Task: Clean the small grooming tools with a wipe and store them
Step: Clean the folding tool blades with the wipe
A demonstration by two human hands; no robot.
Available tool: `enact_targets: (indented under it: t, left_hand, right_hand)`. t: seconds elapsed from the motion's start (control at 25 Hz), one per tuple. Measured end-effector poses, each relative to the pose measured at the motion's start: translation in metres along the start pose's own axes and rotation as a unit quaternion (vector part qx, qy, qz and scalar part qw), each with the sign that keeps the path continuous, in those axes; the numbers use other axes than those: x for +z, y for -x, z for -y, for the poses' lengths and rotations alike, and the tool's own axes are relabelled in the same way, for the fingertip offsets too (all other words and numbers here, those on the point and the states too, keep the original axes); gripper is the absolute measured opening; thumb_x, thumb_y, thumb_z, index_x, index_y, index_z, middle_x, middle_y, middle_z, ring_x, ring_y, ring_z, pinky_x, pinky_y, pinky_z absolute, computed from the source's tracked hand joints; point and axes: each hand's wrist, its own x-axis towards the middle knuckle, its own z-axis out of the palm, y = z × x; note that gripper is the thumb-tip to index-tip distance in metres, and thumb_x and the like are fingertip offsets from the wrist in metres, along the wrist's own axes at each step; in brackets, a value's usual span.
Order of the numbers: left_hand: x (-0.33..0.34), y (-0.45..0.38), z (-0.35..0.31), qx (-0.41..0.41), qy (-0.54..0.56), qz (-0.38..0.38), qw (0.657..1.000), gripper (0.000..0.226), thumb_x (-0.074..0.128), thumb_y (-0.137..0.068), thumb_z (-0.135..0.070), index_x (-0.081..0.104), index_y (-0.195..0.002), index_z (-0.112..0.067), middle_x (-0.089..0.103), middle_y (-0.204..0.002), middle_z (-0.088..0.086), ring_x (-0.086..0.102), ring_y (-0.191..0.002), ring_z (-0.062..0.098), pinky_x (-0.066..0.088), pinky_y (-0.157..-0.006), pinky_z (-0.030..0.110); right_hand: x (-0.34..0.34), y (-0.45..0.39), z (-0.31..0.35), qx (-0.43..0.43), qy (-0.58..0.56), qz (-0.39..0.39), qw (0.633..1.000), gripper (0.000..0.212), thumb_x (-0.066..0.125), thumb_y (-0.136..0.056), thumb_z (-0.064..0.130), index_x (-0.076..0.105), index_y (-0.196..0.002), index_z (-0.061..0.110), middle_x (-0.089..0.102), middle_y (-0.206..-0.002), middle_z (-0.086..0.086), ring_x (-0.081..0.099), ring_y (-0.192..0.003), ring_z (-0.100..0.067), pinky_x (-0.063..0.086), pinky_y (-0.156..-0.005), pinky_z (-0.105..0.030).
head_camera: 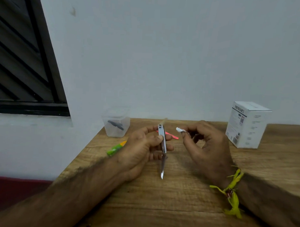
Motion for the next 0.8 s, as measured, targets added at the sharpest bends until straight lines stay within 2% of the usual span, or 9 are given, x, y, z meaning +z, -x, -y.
enact_targets:
  t: [0.12,0.2,0.36,0.44,0.52,0.64,0.8]
  left_hand:
    - [0.018,0.009,0.0,-0.052,0.039,0.052,0.996,0.023,0.038,-0.099,-0.001,0.056,-0.112,-0.008,0.058,-0.075,0.005,0.055,-0.053,0.016,0.048,-0.05,0.029]
    - [0.03,0.014,0.004,-0.072,0.055,0.057,0.994,0.025,0.035,-0.103,-0.01,0.055,-0.117,-0.013,0.048,-0.066,0.001,0.042,-0.046,0.013,0.041,-0.049,0.025]
    - [0.04,0.022,0.01,-0.047,-0.008,0.045,0.998,0.036,0.037,-0.104,-0.044,0.057,-0.125,-0.023,0.036,-0.061,-0.004,0.029,-0.041,0.006,0.034,-0.042,0.019]
    - [0.04,0.022,0.009,-0.048,-0.023,0.05,0.997,0.035,0.038,-0.103,-0.046,0.055,-0.127,-0.029,0.036,-0.061,-0.004,0.029,-0.04,0.006,0.034,-0.041,0.018]
    - [0.038,0.02,0.009,-0.058,0.004,0.051,0.997,0.033,0.038,-0.104,-0.044,0.056,-0.123,-0.025,0.042,-0.062,-0.001,0.035,-0.04,0.008,0.035,-0.042,0.019]
    - [0.034,0.013,0.01,-0.057,0.01,0.03,0.998,0.031,0.04,-0.106,-0.036,0.06,-0.106,-0.013,0.05,-0.066,0.003,0.045,-0.045,0.012,0.034,-0.04,0.019]
    - [0.032,0.007,0.014,-0.037,-0.018,-0.026,0.999,0.035,0.041,-0.107,-0.027,0.066,-0.115,-0.005,0.06,-0.067,0.007,0.054,-0.05,0.014,0.038,-0.038,0.019]
  right_hand:
    - [0.0,-0.003,-0.001,0.014,-0.031,0.004,0.999,0.015,0.072,-0.084,-0.003,0.075,-0.093,0.008,0.071,-0.084,0.004,0.065,-0.077,-0.01,0.053,-0.065,-0.022]
    - [0.0,-0.005,-0.001,0.012,-0.041,0.015,0.999,0.015,0.072,-0.084,-0.003,0.075,-0.092,0.009,0.072,-0.085,0.009,0.066,-0.078,-0.006,0.052,-0.069,-0.017]
    - [0.0,-0.006,0.0,0.0,-0.059,0.048,0.997,0.018,0.07,-0.086,-0.004,0.074,-0.097,0.01,0.073,-0.091,0.007,0.071,-0.086,-0.009,0.055,-0.076,-0.024]
    - [0.0,-0.006,0.004,-0.033,-0.045,0.056,0.997,0.019,0.07,-0.086,-0.005,0.073,-0.099,0.008,0.073,-0.092,0.007,0.069,-0.087,-0.005,0.052,-0.077,-0.018]
    - [0.001,-0.007,0.004,-0.049,-0.033,0.051,0.997,0.019,0.069,-0.087,-0.004,0.073,-0.101,0.008,0.072,-0.093,0.006,0.068,-0.087,-0.004,0.051,-0.078,-0.017]
    - [0.001,-0.009,0.0,-0.042,0.007,-0.009,0.999,0.017,0.07,-0.087,-0.002,0.073,-0.101,0.007,0.071,-0.091,0.004,0.066,-0.086,-0.008,0.054,-0.074,-0.027]
    - [0.004,-0.01,-0.001,-0.078,0.073,-0.055,0.993,0.011,0.068,-0.088,-0.002,0.072,-0.097,0.003,0.067,-0.087,-0.003,0.063,-0.081,-0.016,0.052,-0.069,-0.036]
